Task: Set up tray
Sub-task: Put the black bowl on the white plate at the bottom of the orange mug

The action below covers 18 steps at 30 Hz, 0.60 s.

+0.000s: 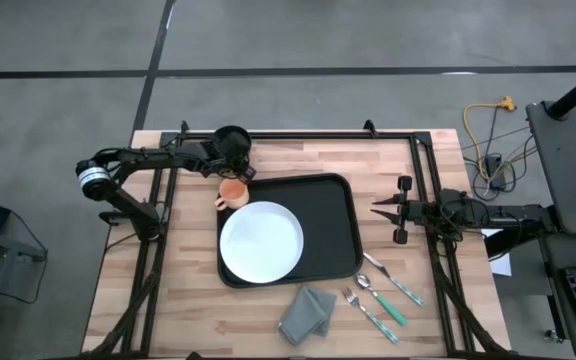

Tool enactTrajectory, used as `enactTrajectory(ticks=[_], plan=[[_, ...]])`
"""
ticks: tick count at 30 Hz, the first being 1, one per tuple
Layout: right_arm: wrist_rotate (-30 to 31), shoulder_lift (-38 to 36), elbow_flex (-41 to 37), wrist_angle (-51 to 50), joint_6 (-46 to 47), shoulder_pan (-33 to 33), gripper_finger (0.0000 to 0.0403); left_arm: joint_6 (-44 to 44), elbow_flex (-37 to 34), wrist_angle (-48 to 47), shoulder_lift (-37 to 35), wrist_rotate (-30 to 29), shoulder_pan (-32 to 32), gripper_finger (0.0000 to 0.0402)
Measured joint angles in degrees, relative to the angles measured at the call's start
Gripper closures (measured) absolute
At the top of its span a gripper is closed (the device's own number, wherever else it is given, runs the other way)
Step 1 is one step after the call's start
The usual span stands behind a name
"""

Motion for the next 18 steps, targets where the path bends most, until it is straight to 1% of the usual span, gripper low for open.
enactTrajectory(ticks=[5, 12, 13, 18], plan=[[0.0, 0.0, 0.0, 0.0, 0.0, 0.0, 0.0335, 0.3, 0.0, 0.2, 0.0, 0.0, 0.3, 0.0291], [0.0, 0.0, 0.0, 0.0, 0.1, 0.0, 0.0335, 0.9, 0.0, 0.5, 0.0, 0.1, 0.7, 0.0387], [0.0, 0.0, 0.0, 0.0, 0.0, 0.0, 0.0335, 1.1, 0.0, 0.4, 0.0, 0.0, 0.8, 0.0394], [0.0, 0.0, 0.0, 0.0, 0.0, 0.0, 0.0335, 1.8, 0.1, 0.3, 0.0, 0.0, 1.3, 0.0399]])
